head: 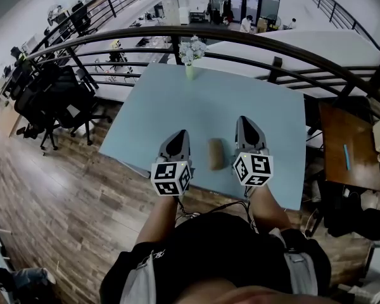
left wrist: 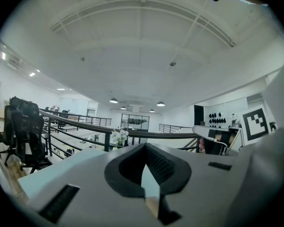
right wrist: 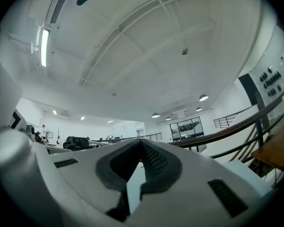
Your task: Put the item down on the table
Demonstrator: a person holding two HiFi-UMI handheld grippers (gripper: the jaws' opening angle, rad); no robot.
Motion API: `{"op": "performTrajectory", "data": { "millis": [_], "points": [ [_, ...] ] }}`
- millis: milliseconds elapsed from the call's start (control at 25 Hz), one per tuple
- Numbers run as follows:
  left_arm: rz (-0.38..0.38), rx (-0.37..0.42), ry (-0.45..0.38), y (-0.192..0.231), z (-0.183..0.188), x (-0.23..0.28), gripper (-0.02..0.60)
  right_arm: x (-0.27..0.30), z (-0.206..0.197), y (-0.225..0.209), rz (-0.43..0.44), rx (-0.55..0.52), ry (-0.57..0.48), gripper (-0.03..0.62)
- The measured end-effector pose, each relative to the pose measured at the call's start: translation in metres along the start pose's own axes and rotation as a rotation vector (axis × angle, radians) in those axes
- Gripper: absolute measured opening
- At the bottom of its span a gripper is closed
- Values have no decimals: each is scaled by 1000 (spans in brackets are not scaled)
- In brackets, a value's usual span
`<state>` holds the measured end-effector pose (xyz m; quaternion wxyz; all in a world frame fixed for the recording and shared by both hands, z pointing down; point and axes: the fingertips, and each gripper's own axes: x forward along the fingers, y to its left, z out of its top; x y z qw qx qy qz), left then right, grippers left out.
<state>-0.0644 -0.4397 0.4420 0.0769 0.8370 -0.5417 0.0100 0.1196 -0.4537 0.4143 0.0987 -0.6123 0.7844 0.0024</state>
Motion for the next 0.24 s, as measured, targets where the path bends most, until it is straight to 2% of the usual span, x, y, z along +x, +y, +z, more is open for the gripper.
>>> {"op": "performTrajectory", "data": {
  "millis": [240],
  "points": [
    [1, -5, 1, 3, 0, -3, 11, 0, -1, 4, -11, -2, 5, 2]
  ]
}}
